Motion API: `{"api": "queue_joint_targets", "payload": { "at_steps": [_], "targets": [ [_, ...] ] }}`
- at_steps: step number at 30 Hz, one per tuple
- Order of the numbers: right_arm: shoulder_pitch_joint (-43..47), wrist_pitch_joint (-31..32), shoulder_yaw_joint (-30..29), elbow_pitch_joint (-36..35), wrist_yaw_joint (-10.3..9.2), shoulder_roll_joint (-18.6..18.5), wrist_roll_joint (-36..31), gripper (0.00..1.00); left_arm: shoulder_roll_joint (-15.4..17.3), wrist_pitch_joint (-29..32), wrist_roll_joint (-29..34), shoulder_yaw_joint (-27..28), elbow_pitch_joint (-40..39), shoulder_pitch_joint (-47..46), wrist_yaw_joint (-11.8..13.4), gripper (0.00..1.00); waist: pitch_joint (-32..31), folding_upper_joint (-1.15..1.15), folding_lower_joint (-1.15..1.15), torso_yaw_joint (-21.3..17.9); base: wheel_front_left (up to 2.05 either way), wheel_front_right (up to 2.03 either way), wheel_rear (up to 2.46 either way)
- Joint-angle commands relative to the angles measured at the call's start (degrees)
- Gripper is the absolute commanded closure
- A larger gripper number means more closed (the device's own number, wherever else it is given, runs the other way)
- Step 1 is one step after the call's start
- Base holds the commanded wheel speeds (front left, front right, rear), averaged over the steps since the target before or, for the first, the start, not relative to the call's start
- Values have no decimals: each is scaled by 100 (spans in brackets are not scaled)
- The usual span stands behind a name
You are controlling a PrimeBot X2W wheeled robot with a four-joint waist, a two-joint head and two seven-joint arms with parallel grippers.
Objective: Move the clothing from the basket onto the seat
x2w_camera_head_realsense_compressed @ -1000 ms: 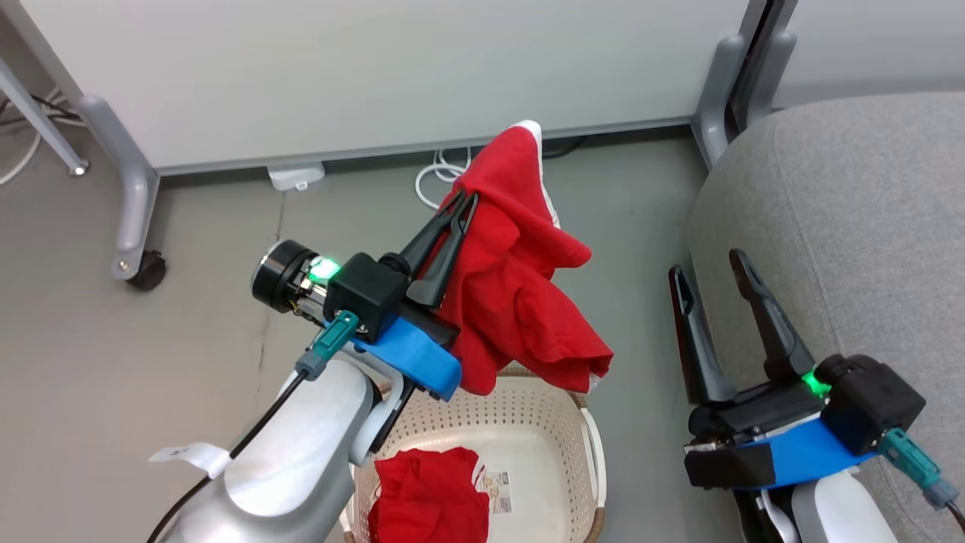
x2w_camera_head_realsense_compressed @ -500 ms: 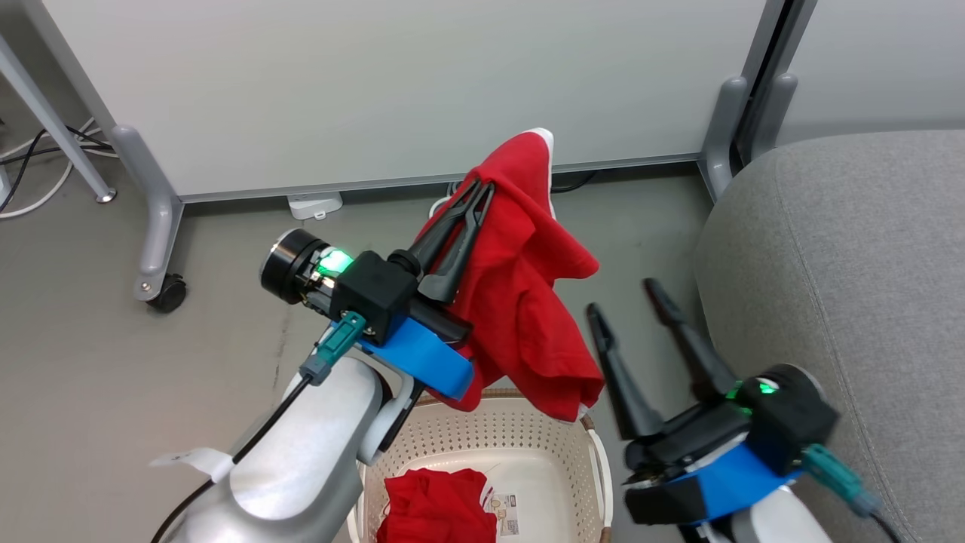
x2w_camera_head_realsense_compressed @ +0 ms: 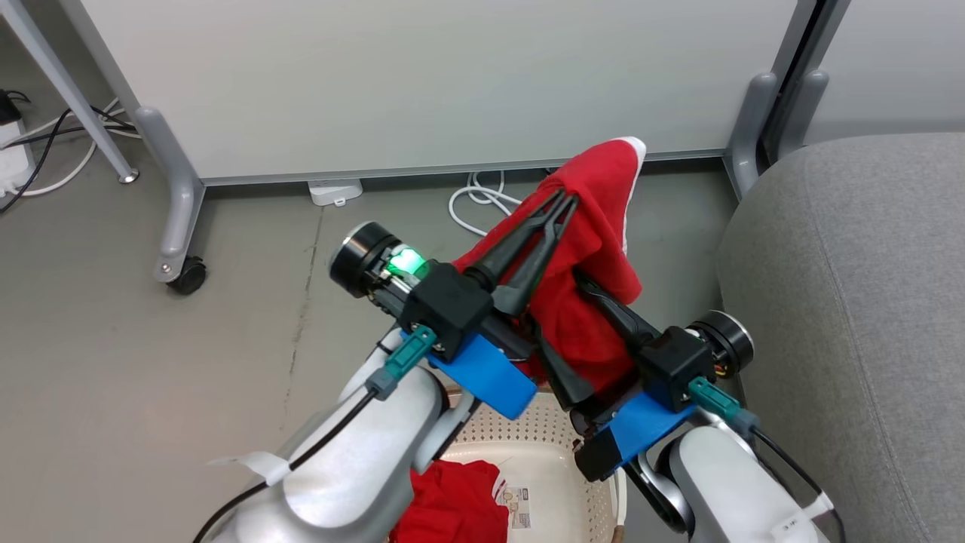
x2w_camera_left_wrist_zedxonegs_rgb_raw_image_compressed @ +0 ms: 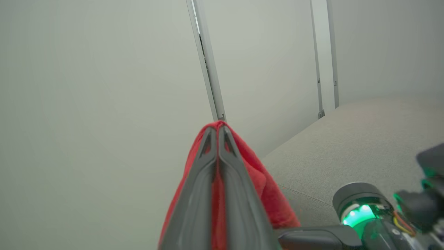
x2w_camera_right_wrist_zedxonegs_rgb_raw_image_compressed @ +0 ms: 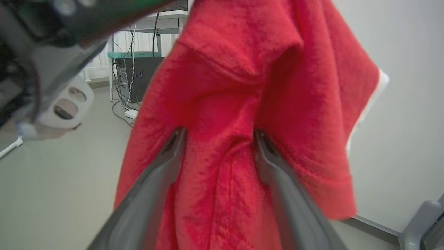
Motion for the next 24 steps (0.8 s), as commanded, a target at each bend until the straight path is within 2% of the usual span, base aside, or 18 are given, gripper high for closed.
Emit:
{"api": "queue_joint_targets", "payload": {
  "at_steps": [1,2,3,4,10,24],
  "targets": [
    [-148,-20,2,209,3,21,47,0,-43,-8,17,-44,-34,-99,-7,100,13,0,-1,28,0,0,0],
    [-189,-20,-14,338,3,29,98,0,-65,-9,15,-64,-42,-99,-10,100,14,0,-1,40,0,0,0],
    [-237,-21,-41,393,3,32,184,38,-84,-11,17,-86,-45,-96,-4,100,13,0,-1,51,0,0,0],
    [-272,-20,5,414,3,38,319,100,-107,-12,13,-104,-52,-91,-6,100,11,0,-1,63,0,0,0],
    [-343,-20,196,417,3,35,712,100,-140,-22,-20,-137,-42,-68,0,100,8,0,-1,80,0,0,0],
    [-280,-21,247,345,3,36,875,100,-104,-34,-12,-114,-14,-46,31,100,38,0,-1,50,0,0,0]
  ]
}}
